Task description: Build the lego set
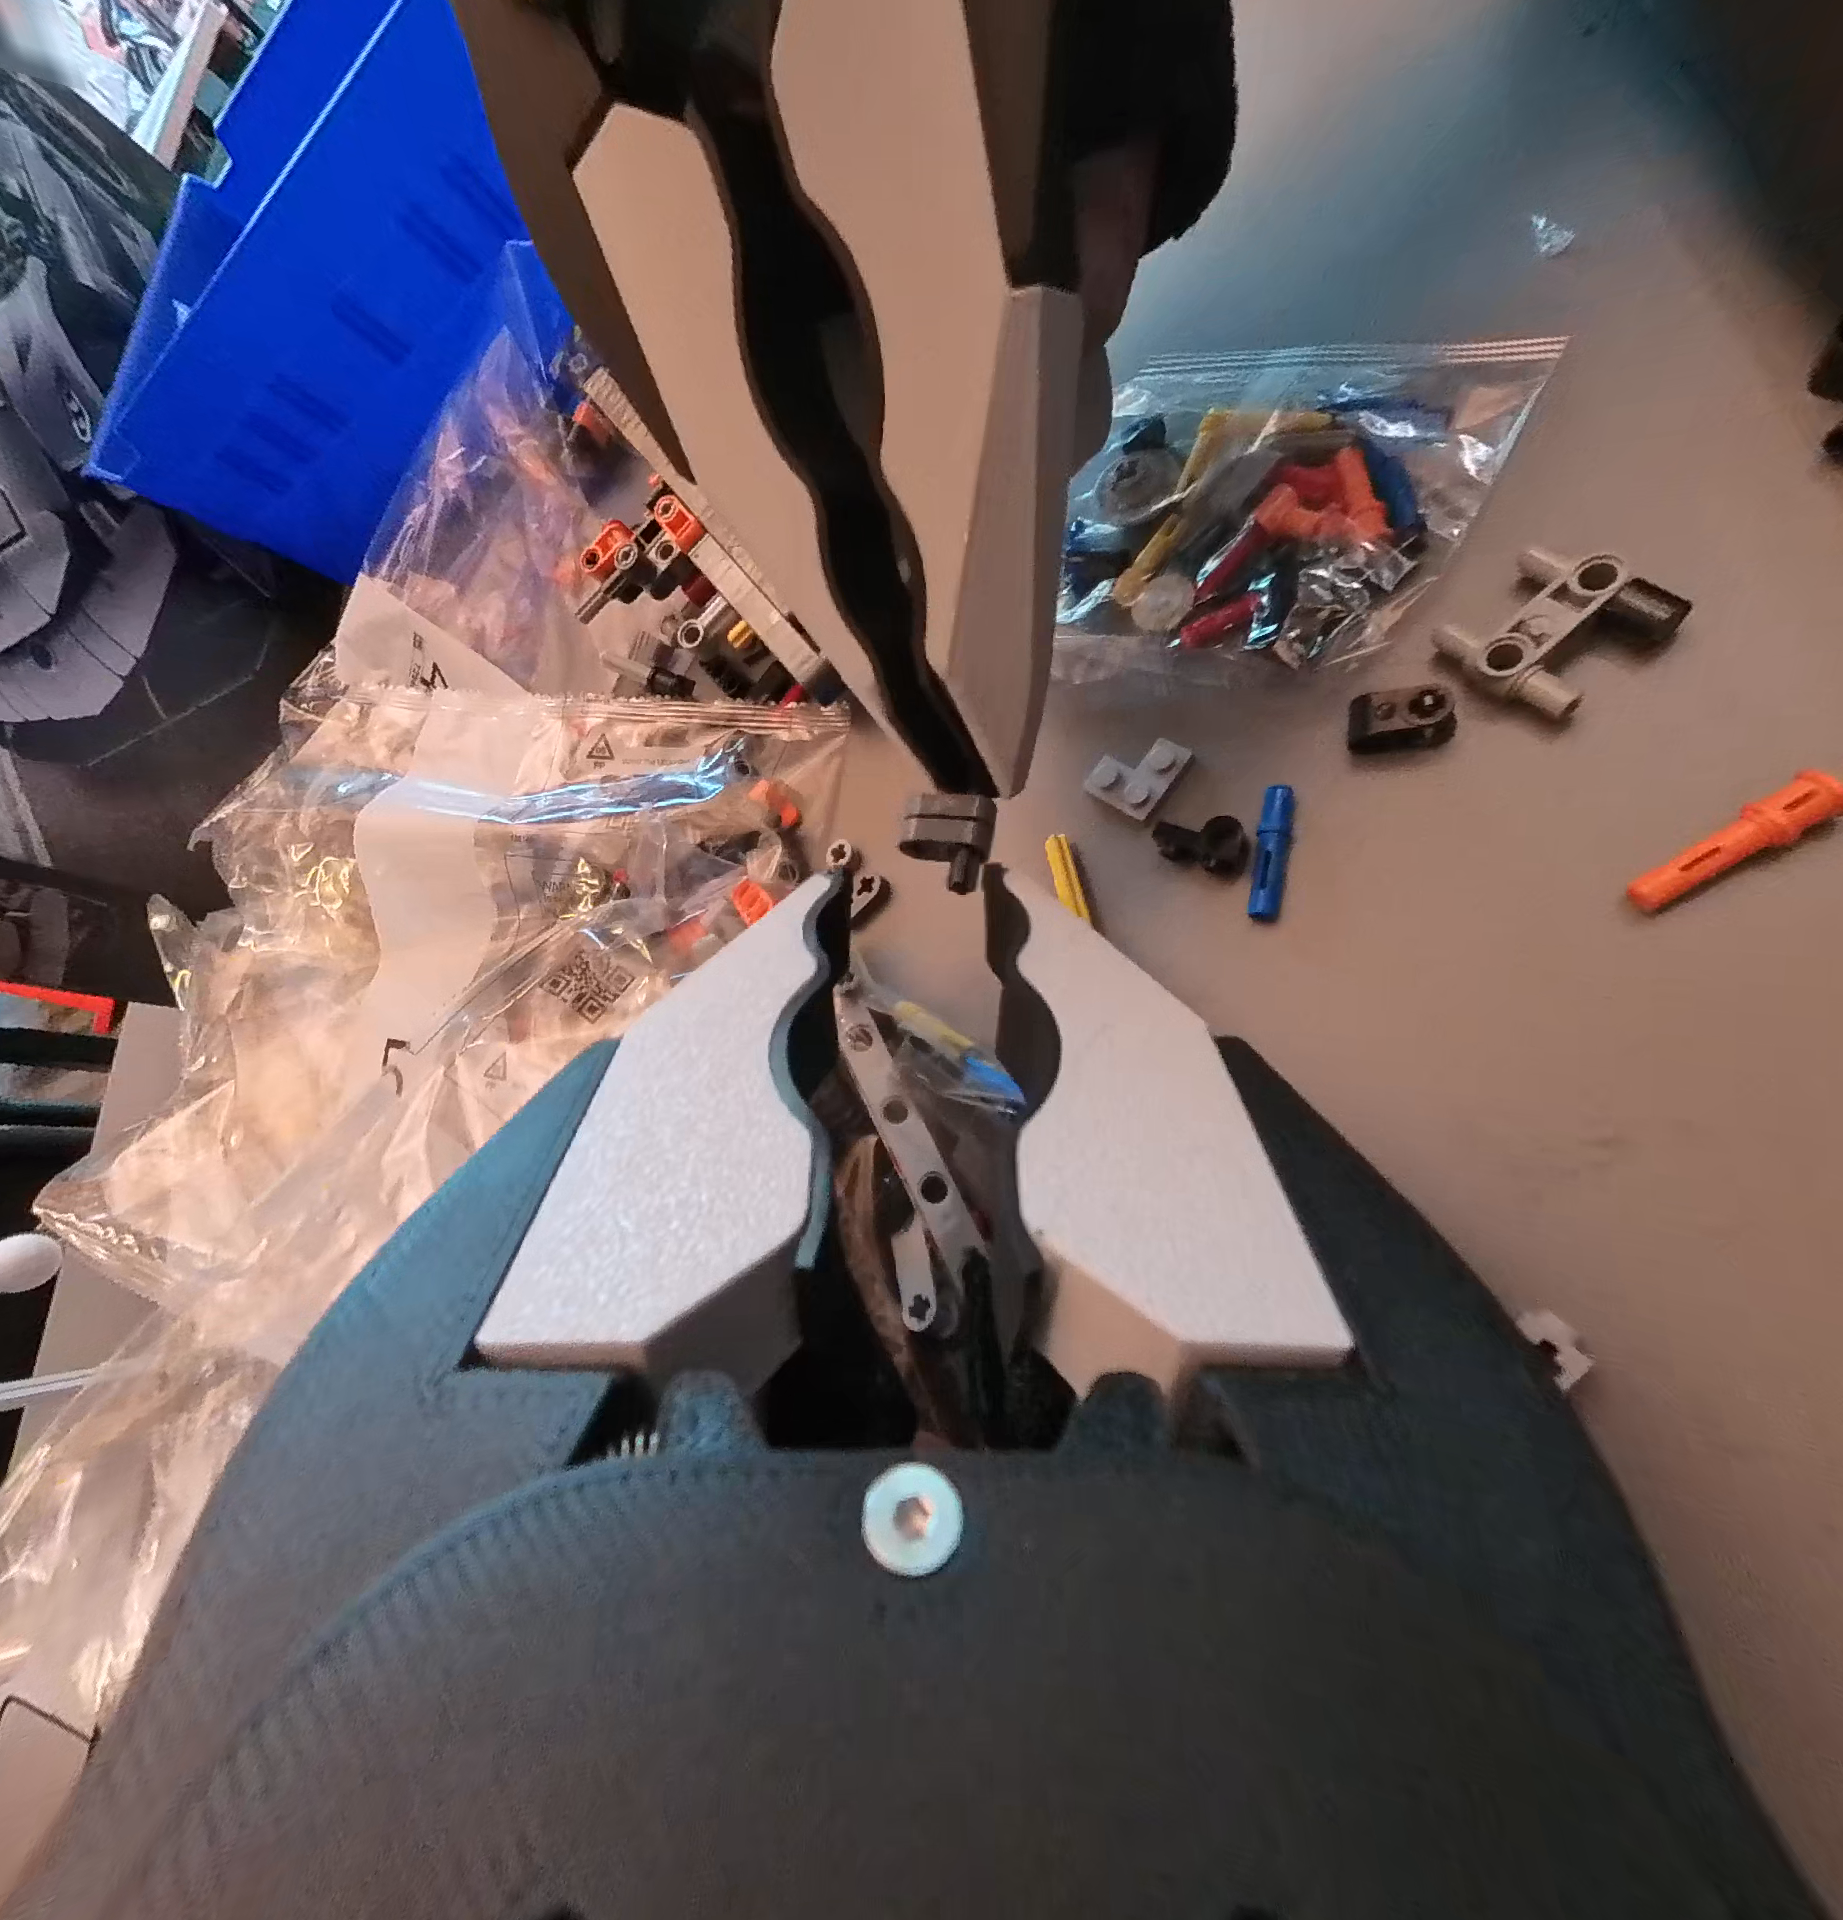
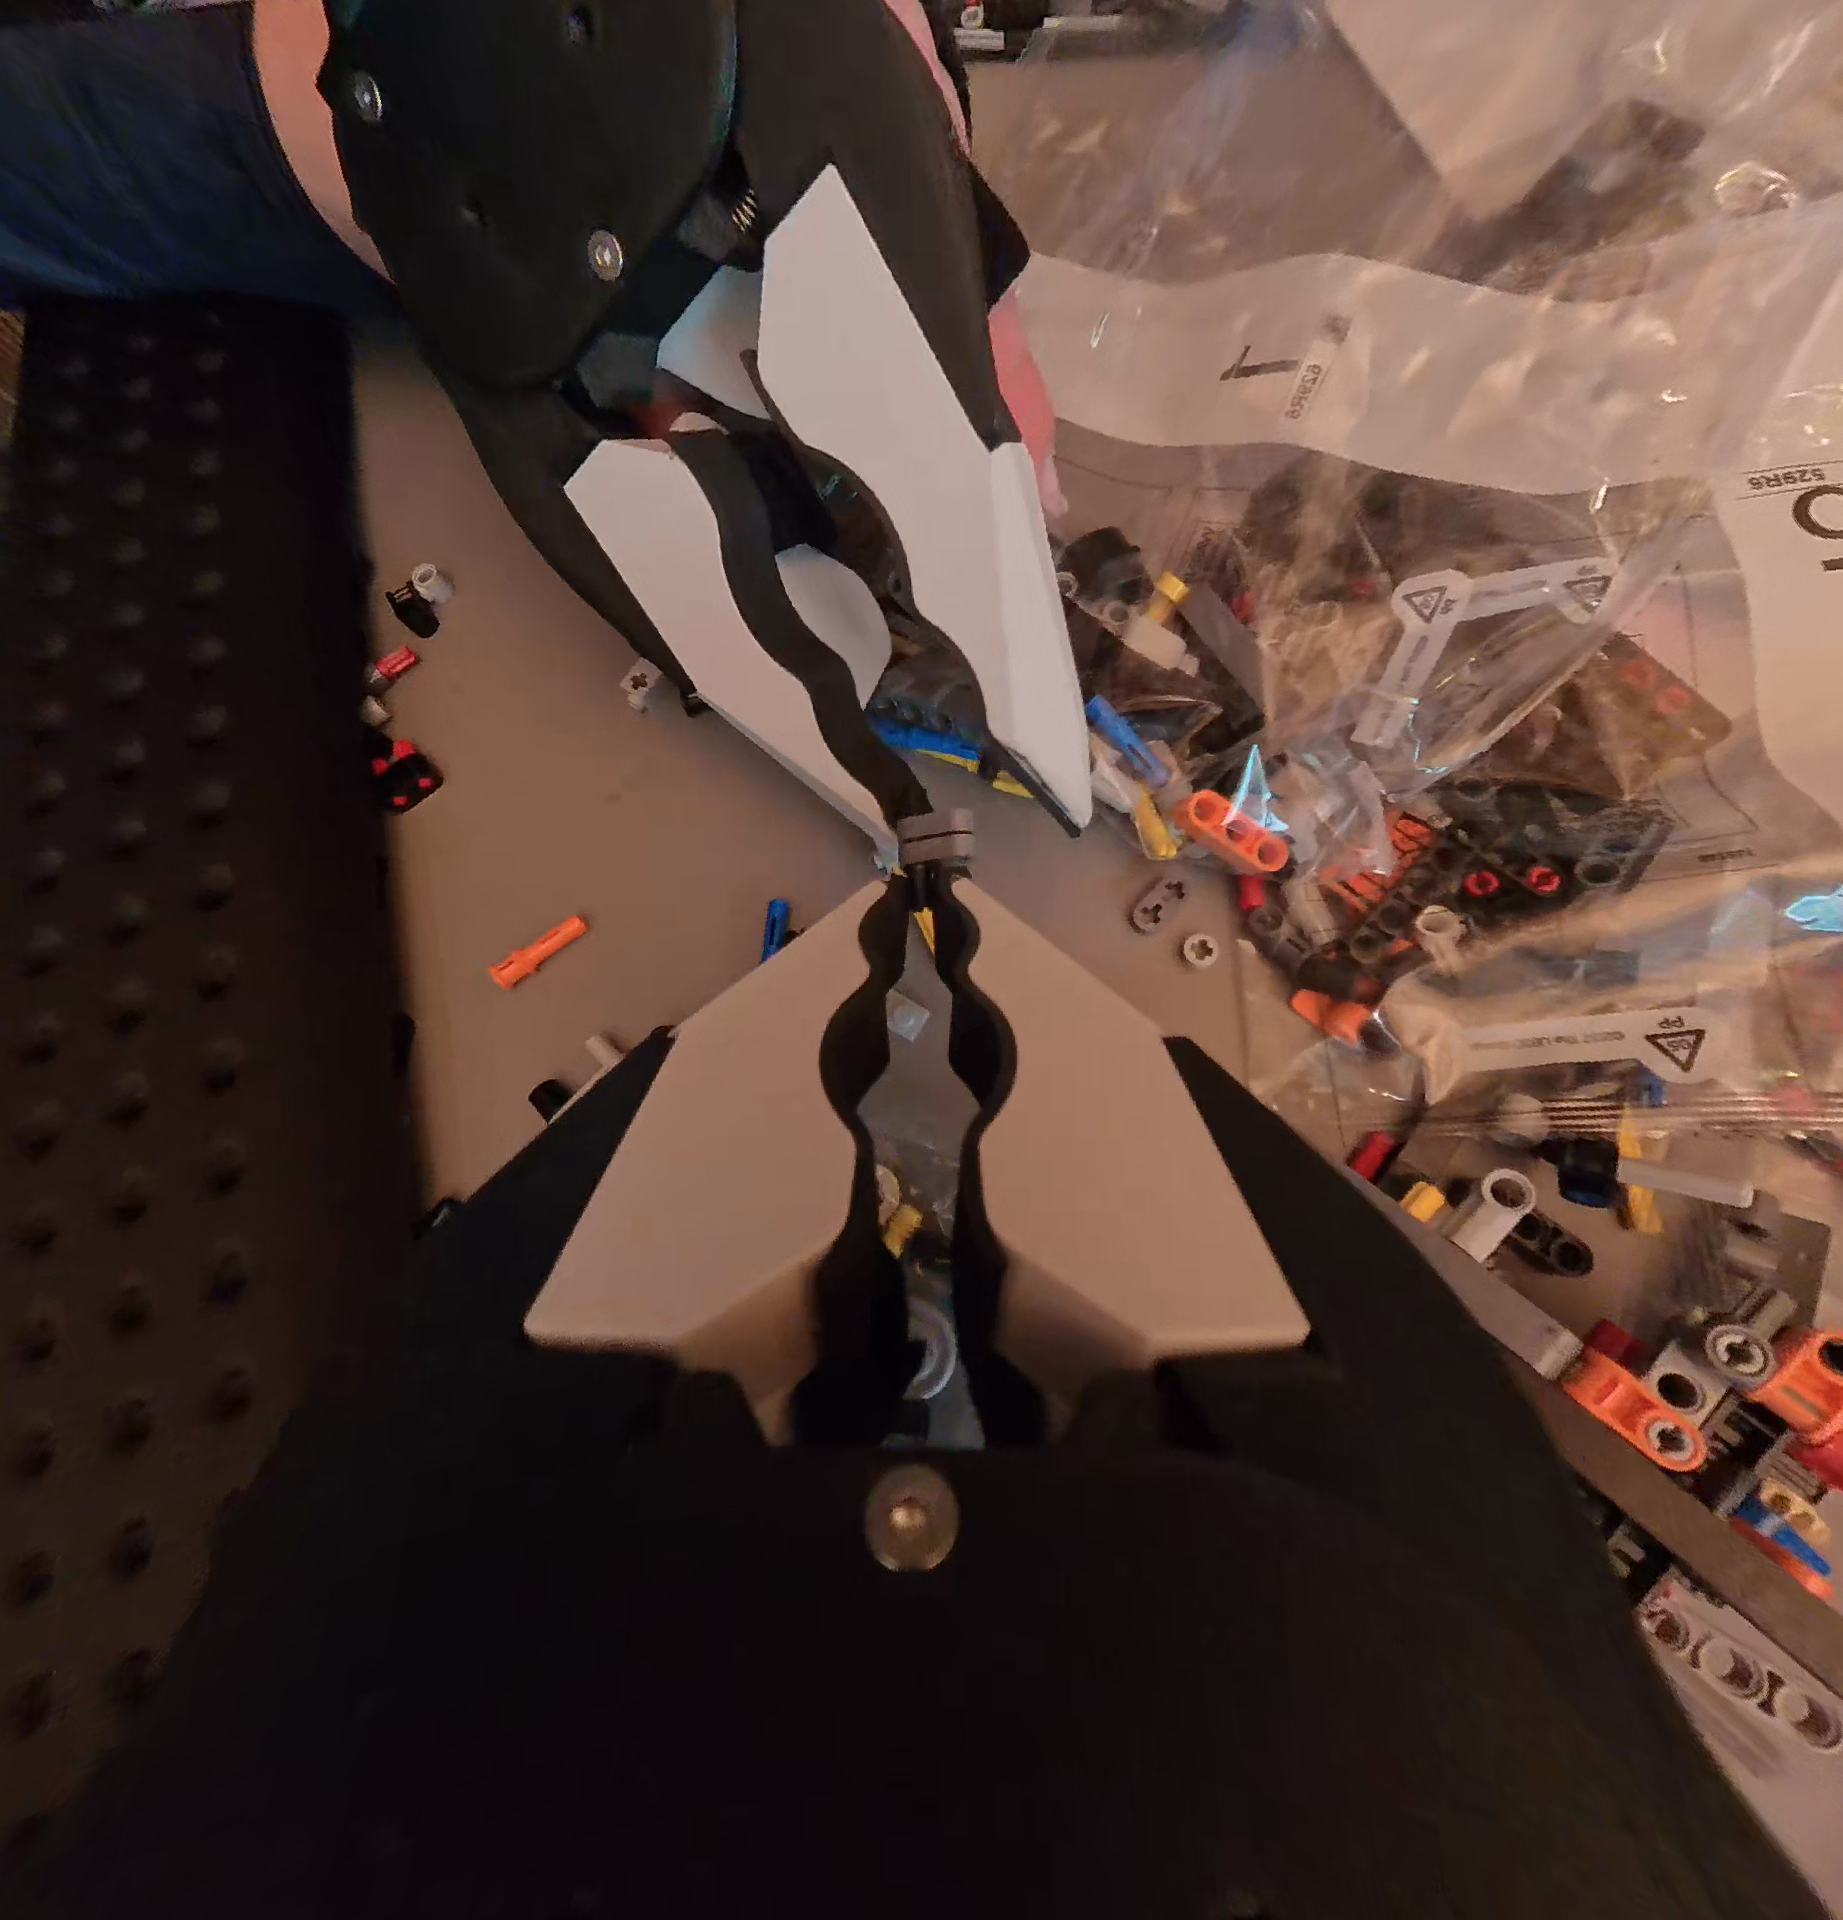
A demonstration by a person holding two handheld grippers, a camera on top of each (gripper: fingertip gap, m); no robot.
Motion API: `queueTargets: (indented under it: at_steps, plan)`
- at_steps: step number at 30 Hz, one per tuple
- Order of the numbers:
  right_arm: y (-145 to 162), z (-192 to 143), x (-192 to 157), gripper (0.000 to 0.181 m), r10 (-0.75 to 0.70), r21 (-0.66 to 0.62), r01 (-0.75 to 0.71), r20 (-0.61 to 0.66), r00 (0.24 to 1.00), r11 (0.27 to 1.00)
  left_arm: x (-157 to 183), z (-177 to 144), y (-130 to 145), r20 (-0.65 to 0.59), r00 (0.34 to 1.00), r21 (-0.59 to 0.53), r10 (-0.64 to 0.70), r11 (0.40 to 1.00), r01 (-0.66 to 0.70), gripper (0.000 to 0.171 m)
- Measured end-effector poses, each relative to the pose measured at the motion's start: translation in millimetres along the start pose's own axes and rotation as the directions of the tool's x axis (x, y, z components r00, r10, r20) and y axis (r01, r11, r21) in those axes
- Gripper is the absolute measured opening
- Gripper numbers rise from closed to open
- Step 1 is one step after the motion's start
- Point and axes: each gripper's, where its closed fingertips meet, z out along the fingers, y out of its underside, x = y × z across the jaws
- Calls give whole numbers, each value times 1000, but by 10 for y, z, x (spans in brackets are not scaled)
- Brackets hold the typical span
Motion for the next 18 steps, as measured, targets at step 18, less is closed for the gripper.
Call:
queueTargets:
  at_steps: [18]
  plan:
    - [-8,6,-32,1,1,6,-1,20,1000,1000,59,-26,-58,-10,998,22,55,998,-55,11]
